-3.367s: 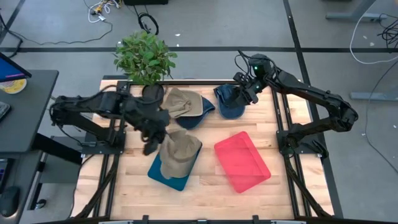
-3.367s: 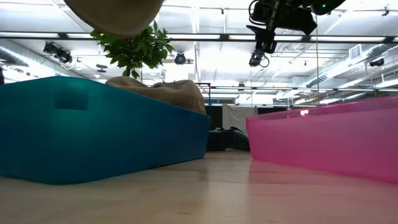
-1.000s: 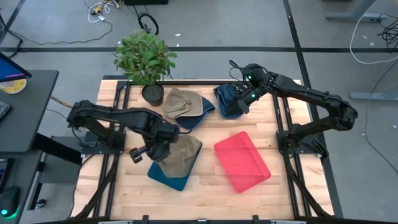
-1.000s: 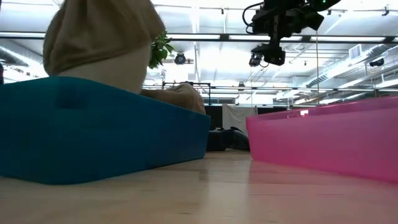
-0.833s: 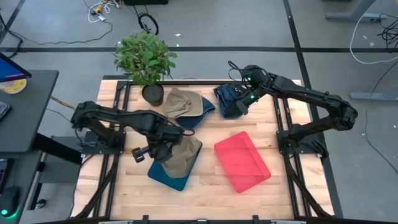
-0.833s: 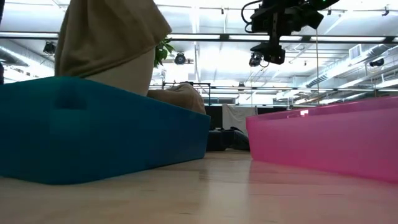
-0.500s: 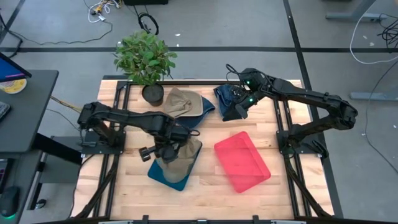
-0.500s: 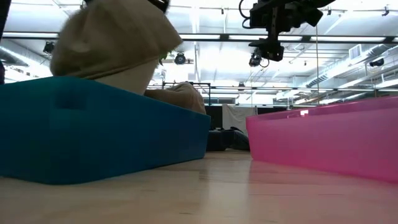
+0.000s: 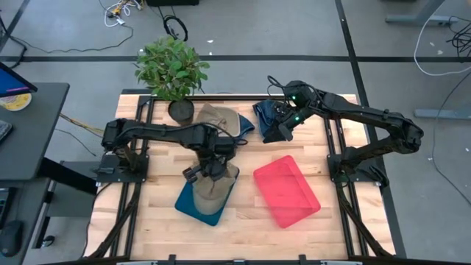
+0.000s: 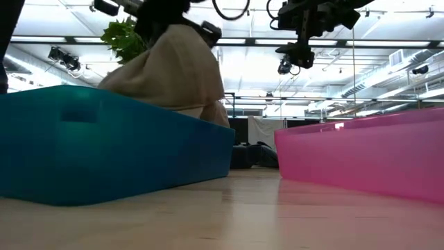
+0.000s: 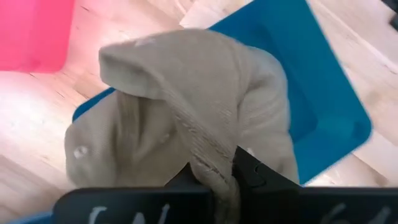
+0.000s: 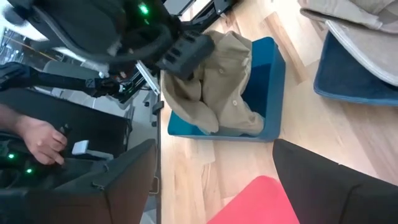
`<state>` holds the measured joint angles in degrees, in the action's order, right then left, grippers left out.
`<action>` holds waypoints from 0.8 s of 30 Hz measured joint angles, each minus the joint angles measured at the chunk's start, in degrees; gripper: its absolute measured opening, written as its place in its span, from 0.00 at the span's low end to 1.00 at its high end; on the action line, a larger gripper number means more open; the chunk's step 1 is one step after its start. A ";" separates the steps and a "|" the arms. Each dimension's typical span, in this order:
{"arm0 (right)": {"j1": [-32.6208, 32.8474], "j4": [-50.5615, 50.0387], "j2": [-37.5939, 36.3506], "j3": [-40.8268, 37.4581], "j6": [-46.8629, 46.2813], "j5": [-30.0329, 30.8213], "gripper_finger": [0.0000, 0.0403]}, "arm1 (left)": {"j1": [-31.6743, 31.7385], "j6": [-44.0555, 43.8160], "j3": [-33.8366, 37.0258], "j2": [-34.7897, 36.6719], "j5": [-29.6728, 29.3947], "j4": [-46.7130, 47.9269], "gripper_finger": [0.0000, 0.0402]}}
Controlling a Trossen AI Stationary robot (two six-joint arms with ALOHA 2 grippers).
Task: Pick & Place hat
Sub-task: Put the brown cap into the blue bin
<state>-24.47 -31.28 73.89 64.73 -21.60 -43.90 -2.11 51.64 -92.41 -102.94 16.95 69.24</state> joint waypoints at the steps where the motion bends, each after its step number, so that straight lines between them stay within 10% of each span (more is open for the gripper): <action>1: 0.00 -0.14 0.02 0.00 0.04 0.00 0.80 | 0.09 0.00 0.01 -0.58 0.07 -0.33 0.03; 24: 0.26 -7.27 0.02 0.00 2.61 2.01 0.82 | 4.56 -18.09 0.03 -5.45 -3.55 -4.40 0.24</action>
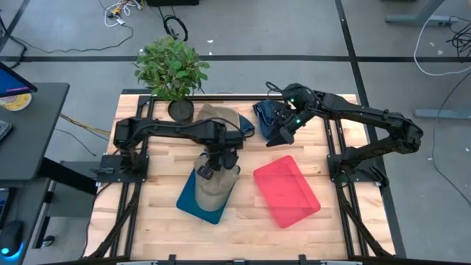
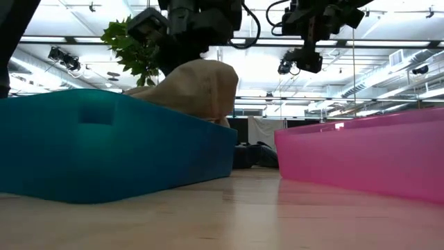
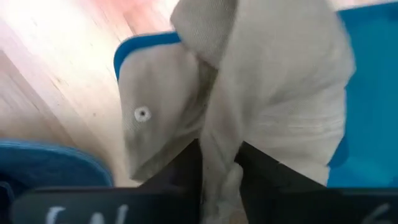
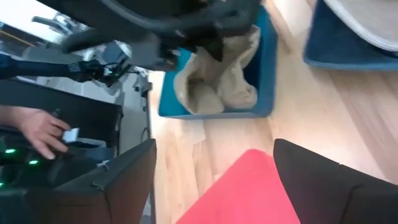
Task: Pick & Place hat
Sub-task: Put the brown cap into the blue bin, then put the blue cap into the pink bin
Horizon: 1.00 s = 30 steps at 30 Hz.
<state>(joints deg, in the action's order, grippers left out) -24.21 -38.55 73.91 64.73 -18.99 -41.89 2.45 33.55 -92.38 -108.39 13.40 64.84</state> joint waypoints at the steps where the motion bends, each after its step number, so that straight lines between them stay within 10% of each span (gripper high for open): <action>1: 0.00 -0.15 0.00 0.00 -0.01 0.31 0.83 | -0.02 -0.48 0.00 0.33 0.47 0.08 0.27; 13: 0.00 0.15 0.00 0.00 2.95 4.73 0.93 | 0.00 -22.70 -0.01 1.29 -12.34 -0.39 0.66; 30: -3.45 16.28 5.05 0.00 5.68 12.96 0.92 | -0.78 -36.82 0.00 15.99 -7.79 -0.83 0.69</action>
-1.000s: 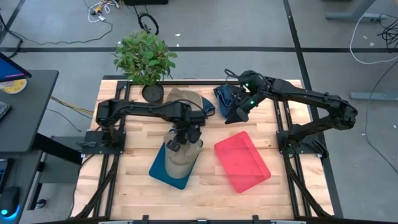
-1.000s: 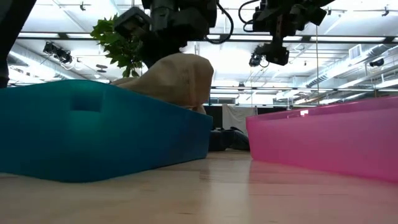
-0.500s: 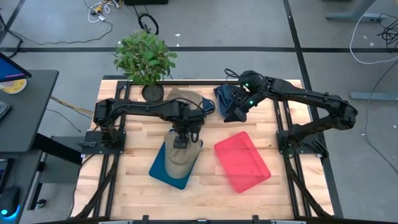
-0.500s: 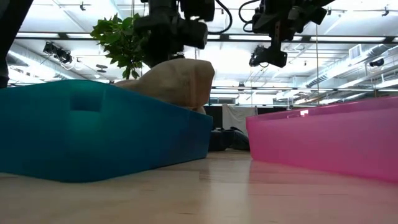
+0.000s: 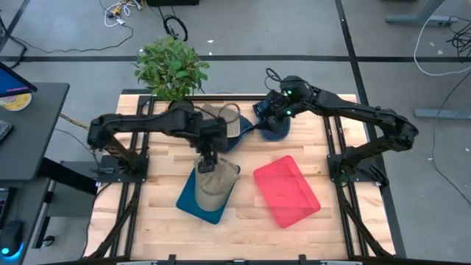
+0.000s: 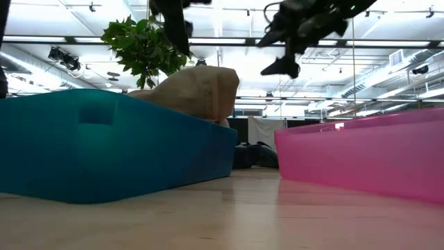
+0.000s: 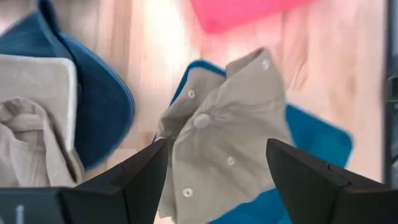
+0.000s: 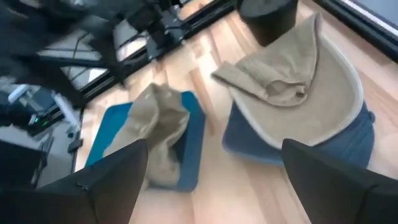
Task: Pick & Place hat
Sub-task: Put the blue cap into the pink bin
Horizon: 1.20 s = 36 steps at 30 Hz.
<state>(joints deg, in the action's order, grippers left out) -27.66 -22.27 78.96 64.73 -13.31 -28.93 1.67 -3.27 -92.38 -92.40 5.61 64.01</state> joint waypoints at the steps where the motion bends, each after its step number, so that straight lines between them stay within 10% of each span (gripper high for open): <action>1: -0.22 1.08 1.43 0.00 -0.69 0.00 0.91 | 0.00 -1.39 0.00 1.08 0.01 -0.16 0.69; 16: -3.06 -7.41 23.66 22.02 6.22 5.01 0.80 | -1.06 -13.02 -0.02 10.29 0.01 -13.13 0.69; 27: -4.55 -13.83 24.94 24.68 9.29 5.50 0.80 | -6.27 -14.16 -0.02 10.42 -0.30 -11.32 0.69; 36: -9.19 -32.48 24.80 23.13 3.29 20.03 0.80 | -6.38 -14.17 -0.02 10.29 -5.79 -11.82 0.69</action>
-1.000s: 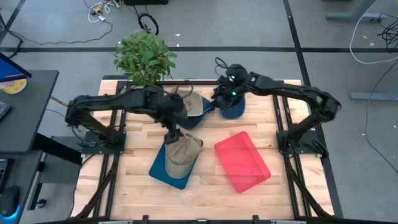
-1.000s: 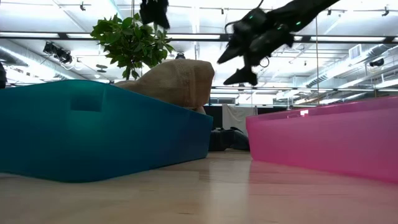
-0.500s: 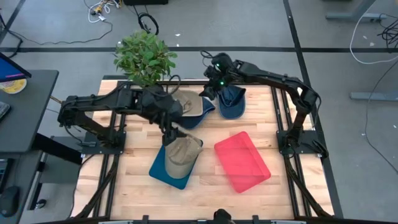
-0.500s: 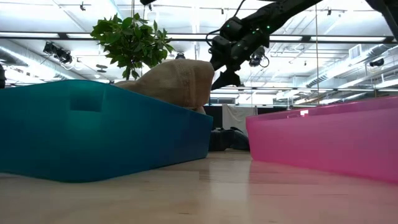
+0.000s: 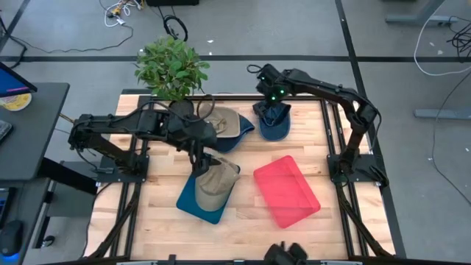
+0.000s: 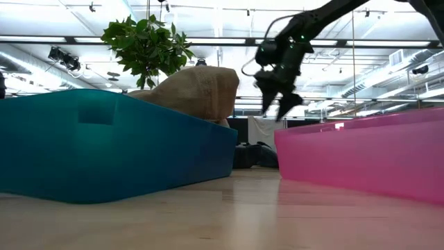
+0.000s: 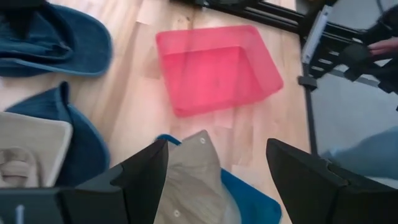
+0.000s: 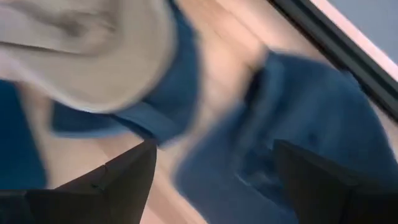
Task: Pick & Place hat
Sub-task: Put the blue cap into the pink bin
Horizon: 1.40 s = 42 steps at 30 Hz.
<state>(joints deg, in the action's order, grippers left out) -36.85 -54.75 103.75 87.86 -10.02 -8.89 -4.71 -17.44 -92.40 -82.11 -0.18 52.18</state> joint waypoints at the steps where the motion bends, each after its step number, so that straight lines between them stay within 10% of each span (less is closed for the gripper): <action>1: -0.71 -1.89 -0.19 -0.60 -0.64 0.47 0.80 | 0.03 -0.01 0.00 0.00 -0.72 -0.09 0.69; 9: -5.40 -4.42 -8.68 -14.49 -4.64 8.44 0.80 | 0.02 0.05 0.00 0.00 -4.68 -0.48 0.69; 24: -8.15 23.43 -16.16 -40.78 -22.83 -0.18 0.77 | 3.74 0.23 0.00 -0.01 -10.17 -8.77 0.69; 29: -8.15 26.54 -15.73 -43.37 -24.32 -0.58 0.56 | 4.20 0.19 0.00 -0.02 -10.12 -8.77 0.69; 35: -8.19 29.26 -16.54 -45.53 -23.06 -3.41 0.07 | 4.13 0.25 0.00 -0.02 -10.12 -8.75 0.69; 42: -7.88 26.38 -26.17 -43.47 -21.62 -3.58 0.02 | 4.13 2.98 0.00 -0.02 -10.12 -8.74 0.69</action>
<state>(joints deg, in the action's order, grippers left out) -44.73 -28.37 77.58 44.39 -31.64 -12.47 -0.58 -14.46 -92.40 -82.13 -10.30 43.44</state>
